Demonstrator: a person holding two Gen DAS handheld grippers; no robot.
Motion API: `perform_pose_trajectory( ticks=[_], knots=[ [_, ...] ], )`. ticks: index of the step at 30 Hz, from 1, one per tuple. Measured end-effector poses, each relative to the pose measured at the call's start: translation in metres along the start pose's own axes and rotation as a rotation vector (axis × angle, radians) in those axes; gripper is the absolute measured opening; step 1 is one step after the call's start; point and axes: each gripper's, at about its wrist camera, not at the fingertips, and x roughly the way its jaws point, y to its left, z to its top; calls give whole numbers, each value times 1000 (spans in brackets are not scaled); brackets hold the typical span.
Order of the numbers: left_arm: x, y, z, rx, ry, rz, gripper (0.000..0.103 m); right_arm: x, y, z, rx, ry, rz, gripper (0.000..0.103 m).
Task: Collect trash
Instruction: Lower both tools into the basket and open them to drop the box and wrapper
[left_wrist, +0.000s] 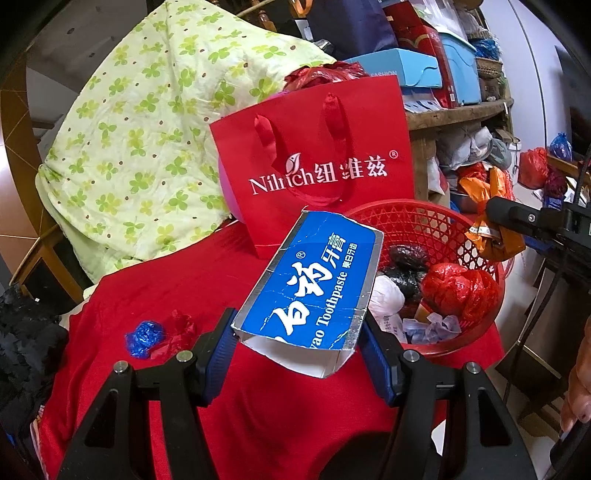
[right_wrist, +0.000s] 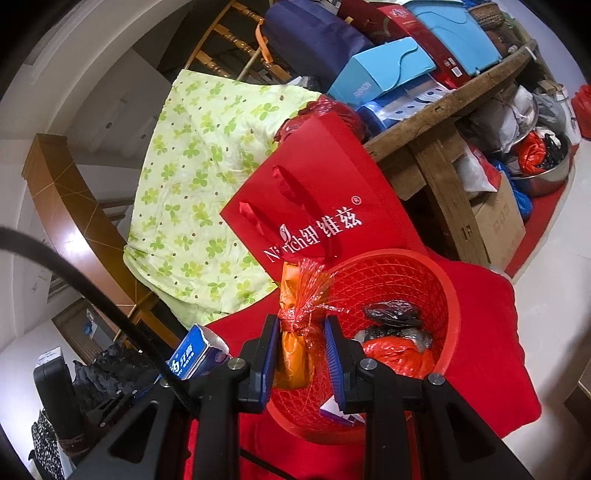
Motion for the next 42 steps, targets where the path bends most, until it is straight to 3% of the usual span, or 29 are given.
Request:
perform_pose_trajectory(
  ticks=[42],
  knots=[
    [54, -38, 18, 45, 40, -108, 65, 42, -45, 18, 79, 53, -65, 27]
  ],
)
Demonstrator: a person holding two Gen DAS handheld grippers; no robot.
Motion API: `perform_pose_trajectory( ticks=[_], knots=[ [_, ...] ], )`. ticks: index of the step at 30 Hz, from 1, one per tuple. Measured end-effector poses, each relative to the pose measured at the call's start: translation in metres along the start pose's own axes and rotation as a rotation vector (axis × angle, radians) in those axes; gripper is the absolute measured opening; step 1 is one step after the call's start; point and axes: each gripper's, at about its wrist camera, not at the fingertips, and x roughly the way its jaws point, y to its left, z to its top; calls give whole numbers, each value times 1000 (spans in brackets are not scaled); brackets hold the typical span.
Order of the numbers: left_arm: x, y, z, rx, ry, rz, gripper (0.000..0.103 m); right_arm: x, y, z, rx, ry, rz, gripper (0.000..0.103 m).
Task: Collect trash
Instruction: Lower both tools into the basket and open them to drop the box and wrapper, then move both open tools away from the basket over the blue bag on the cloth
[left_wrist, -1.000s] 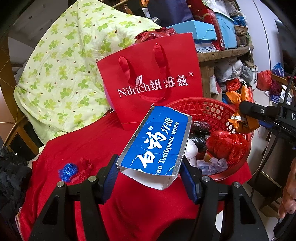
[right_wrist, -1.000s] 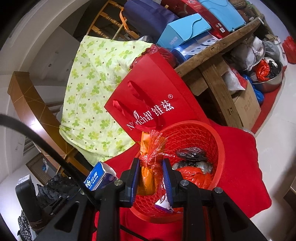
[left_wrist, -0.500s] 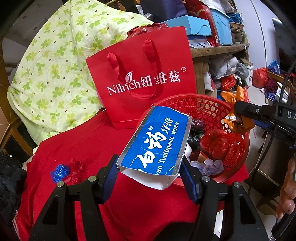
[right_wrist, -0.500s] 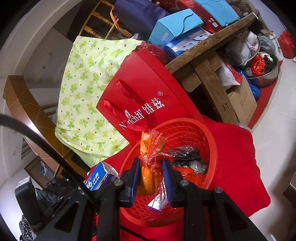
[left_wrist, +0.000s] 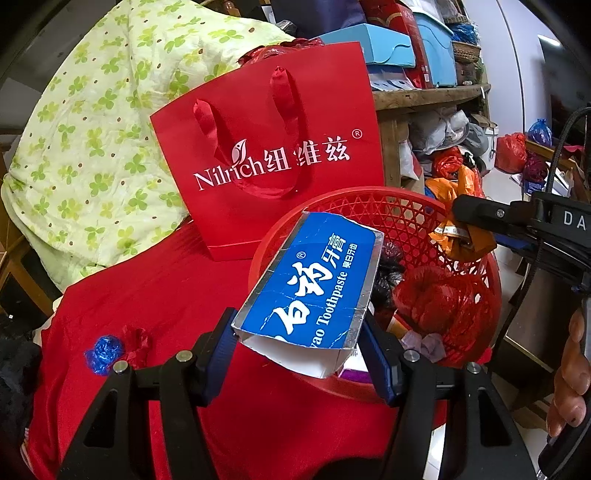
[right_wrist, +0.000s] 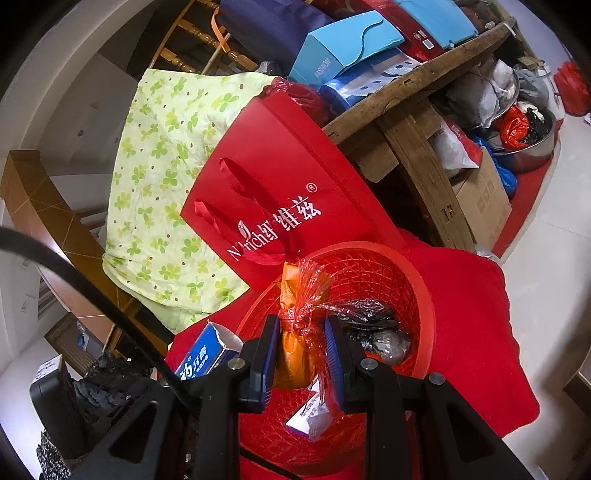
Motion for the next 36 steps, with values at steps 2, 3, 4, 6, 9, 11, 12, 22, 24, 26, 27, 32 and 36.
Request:
perform_pose_trajectory(
  ticks=[2, 3, 4, 6, 9, 11, 12, 22, 24, 26, 27, 32, 36],
  knots=[
    [3, 0, 2, -1, 3, -6, 65, 3, -2, 3, 9, 2, -1, 27],
    [4, -1, 3, -2, 4, -8, 66, 5, -3, 4, 13, 3, -2, 27],
    [6, -1, 3, -2, 4, -8, 66, 7, -4, 5, 16, 5, -1, 28],
    [8, -1, 4, -2, 7, -18, 67, 11, -5, 6, 26, 13, 0, 28],
    [12, -3, 4, 0, 12, -31, 67, 15, -9, 8, 46, 24, 10, 28],
    [14, -3, 3, 1, 18, -38, 67, 16, -12, 8, 65, 29, 17, 33],
    [15, -4, 3, 2, 20, -39, 67, 15, -13, 7, 71, 28, 21, 38],
    [8, 10, -12, -30, 29, -30, 68, -3, -8, 8, 47, -25, 22, 64],
    [7, 18, -17, -50, 38, -22, 69, -4, -5, 7, 47, -24, 24, 64],
    [6, 25, -23, -70, 49, -12, 69, -5, -1, 4, 43, -20, 25, 64],
    [6, 29, -26, -80, 54, -7, 69, -5, 1, 4, 39, -18, 26, 64],
    [1, 50, -42, -126, 69, 14, 69, -6, 22, -3, -1, -6, 39, 64],
    [-3, 64, -55, -159, 86, 22, 69, -5, 42, -9, -34, 6, 52, 64]
  ],
)
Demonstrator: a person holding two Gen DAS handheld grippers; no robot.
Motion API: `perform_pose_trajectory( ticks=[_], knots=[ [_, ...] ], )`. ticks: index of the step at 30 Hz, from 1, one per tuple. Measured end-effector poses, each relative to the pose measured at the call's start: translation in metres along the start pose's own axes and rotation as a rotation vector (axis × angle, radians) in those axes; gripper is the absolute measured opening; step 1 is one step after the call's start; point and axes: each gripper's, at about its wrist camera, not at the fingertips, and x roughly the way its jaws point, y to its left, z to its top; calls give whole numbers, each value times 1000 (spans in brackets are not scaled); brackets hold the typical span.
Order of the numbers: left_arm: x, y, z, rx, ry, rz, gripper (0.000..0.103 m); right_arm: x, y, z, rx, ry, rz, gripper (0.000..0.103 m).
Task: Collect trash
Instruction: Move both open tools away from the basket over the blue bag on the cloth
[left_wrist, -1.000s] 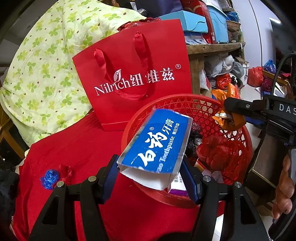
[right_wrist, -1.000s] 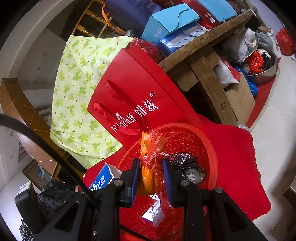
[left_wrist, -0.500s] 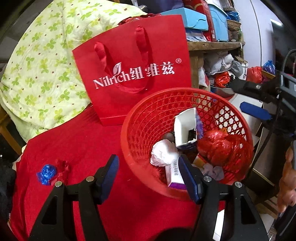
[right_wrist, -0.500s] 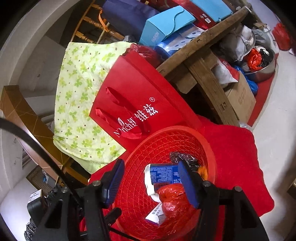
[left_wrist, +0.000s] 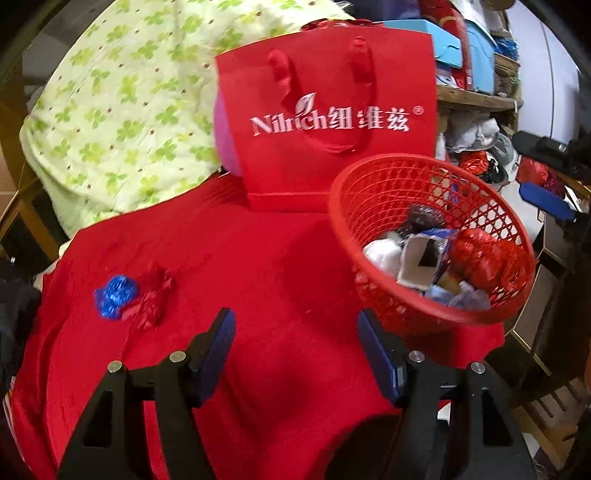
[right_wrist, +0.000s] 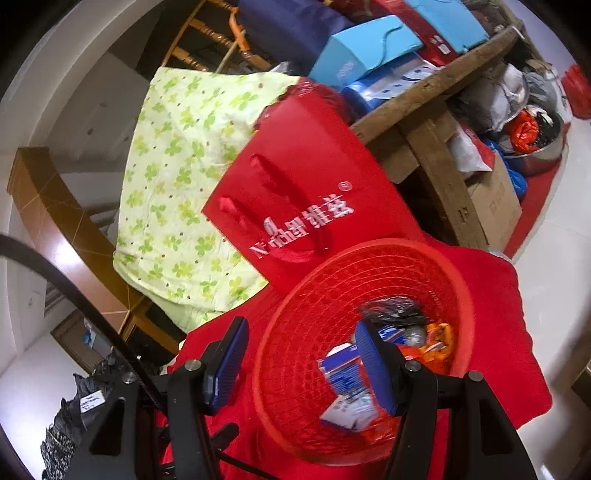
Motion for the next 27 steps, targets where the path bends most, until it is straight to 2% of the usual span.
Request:
perform_pose_trajectory(
  ticks=[11, 27],
  knots=[
    [-24, 61, -33, -110, -8, 59, 69, 13, 77, -25, -133, 60, 50, 64],
    [-80, 170, -108, -317, -33, 215, 71, 32, 211, -93, -349, 179, 170, 64]
  ],
)
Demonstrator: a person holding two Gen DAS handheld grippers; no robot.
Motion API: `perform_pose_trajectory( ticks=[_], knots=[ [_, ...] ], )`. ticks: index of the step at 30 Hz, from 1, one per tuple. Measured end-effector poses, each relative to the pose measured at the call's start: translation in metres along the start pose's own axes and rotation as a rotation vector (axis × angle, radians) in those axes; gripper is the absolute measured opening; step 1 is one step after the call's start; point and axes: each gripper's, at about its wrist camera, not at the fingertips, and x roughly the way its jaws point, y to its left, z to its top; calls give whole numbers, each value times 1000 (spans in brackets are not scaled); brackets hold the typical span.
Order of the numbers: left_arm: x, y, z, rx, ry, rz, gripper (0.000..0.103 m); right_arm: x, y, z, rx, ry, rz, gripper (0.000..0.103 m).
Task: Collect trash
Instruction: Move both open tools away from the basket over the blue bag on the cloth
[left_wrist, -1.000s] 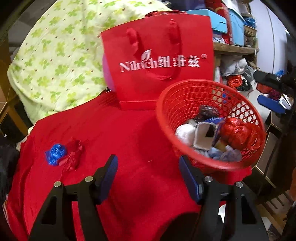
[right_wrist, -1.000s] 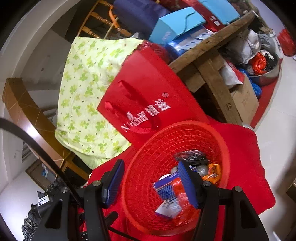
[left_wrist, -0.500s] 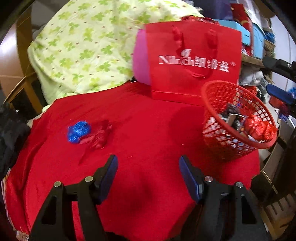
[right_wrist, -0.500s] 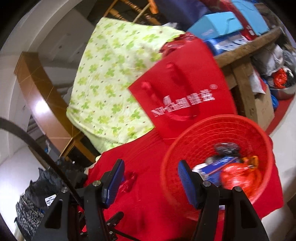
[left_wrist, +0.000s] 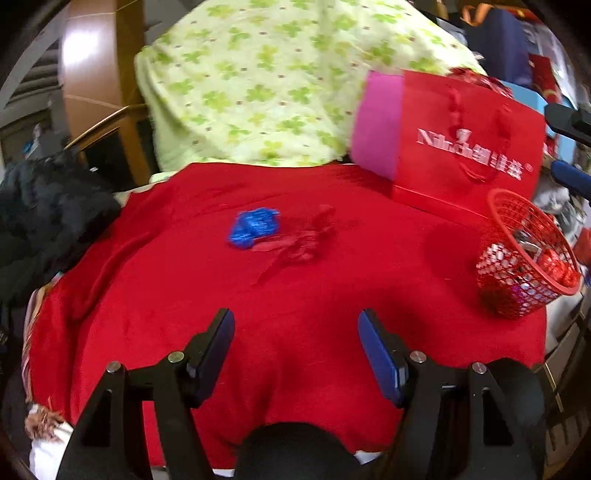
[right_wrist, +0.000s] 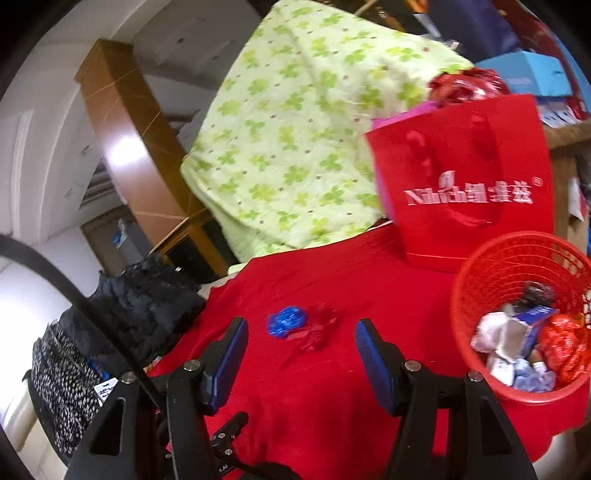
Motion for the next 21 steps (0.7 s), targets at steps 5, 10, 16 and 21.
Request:
perform_pose_trajectory(
  ticks=[5, 10, 16, 21],
  knots=[
    [-12, 37, -11, -65, -15, 49, 72, 11, 36, -8, -58, 34, 38, 64],
    [-25, 67, -25, -115, -21, 78, 73, 13, 65, -18, -100, 54, 68, 64],
    [-39, 96, -37, -150, -43, 108, 75, 21, 104, -25, -154, 84, 107, 65],
    [-44, 127, -49, -194, -46, 142, 75, 34, 137, -36, -207, 116, 135, 65]
  ],
)
